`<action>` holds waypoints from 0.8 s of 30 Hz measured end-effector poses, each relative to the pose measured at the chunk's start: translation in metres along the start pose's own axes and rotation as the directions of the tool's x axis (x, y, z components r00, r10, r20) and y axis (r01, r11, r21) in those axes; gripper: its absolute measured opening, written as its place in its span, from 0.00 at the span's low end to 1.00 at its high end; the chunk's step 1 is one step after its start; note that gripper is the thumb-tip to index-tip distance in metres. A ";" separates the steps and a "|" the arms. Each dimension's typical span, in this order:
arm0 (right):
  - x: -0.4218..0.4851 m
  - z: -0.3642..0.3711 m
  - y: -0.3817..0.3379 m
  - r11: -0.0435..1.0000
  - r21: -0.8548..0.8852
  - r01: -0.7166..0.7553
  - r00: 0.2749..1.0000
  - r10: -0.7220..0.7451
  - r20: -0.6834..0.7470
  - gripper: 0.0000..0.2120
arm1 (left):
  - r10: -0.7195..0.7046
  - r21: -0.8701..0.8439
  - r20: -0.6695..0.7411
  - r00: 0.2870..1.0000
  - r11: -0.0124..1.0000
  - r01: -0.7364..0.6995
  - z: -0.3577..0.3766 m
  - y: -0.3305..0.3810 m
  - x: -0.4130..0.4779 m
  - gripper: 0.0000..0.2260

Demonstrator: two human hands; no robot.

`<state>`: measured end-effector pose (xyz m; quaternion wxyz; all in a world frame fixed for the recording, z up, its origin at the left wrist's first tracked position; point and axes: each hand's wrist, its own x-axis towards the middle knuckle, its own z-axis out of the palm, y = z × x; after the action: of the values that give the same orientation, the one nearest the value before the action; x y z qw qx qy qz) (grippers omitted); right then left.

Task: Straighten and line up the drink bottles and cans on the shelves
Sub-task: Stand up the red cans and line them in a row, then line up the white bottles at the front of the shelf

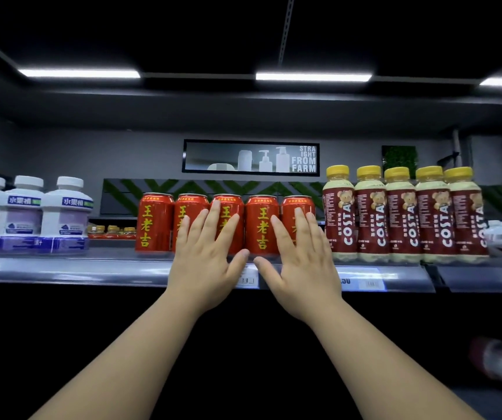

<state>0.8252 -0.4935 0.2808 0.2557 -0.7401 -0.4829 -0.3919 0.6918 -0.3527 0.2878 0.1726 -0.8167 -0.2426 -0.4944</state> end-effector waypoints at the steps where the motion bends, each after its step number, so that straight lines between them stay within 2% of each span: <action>1: 0.000 -0.001 0.000 1.000 0.003 0.005 1.000 -0.005 0.003 0.37 | 0.000 -0.009 -0.002 1.000 1.000 0.000 0.000 -0.001 0.000 0.31; 8: 0.000 0.000 0.004 0.999 0.050 -0.012 0.999 0.014 -0.053 0.43 | 0.053 -0.177 0.019 0.998 0.983 -0.049 -0.023 -0.024 -0.040 0.32; 11: 0.000 -0.001 -0.014 0.995 0.095 0.001 0.998 0.005 -0.056 0.44 | -0.008 -0.163 0.049 0.999 0.986 0.016 -0.041 -0.061 -0.056 0.31; 14: -0.003 0.006 -0.067 0.972 0.148 0.181 0.983 -0.176 -0.046 0.39 | -0.068 -0.126 0.008 0.998 0.990 0.069 -0.060 -0.099 -0.061 0.30; 16: -0.005 0.011 -0.114 0.926 0.257 0.277 0.961 -0.266 -0.078 0.36 | -0.114 -0.114 -0.009 0.993 0.987 0.112 -0.075 -0.127 -0.063 0.30; 20: 0.015 0.017 -0.196 0.817 0.494 0.297 0.949 -0.310 -0.058 0.33 | -0.160 -0.128 -0.043 0.986 0.980 0.153 -0.098 -0.184 -0.067 0.31; 24: 0.042 0.029 -0.254 0.783 0.559 0.274 0.960 -0.262 -0.103 0.31 | -0.157 -0.142 -0.067 0.985 0.979 0.146 -0.110 -0.242 -0.067 0.33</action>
<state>0.6119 -0.3474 0.2994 0.4109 -0.5502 -0.6749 -0.2700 0.4487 -0.2257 0.2881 0.0873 -0.7858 -0.2628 -0.5531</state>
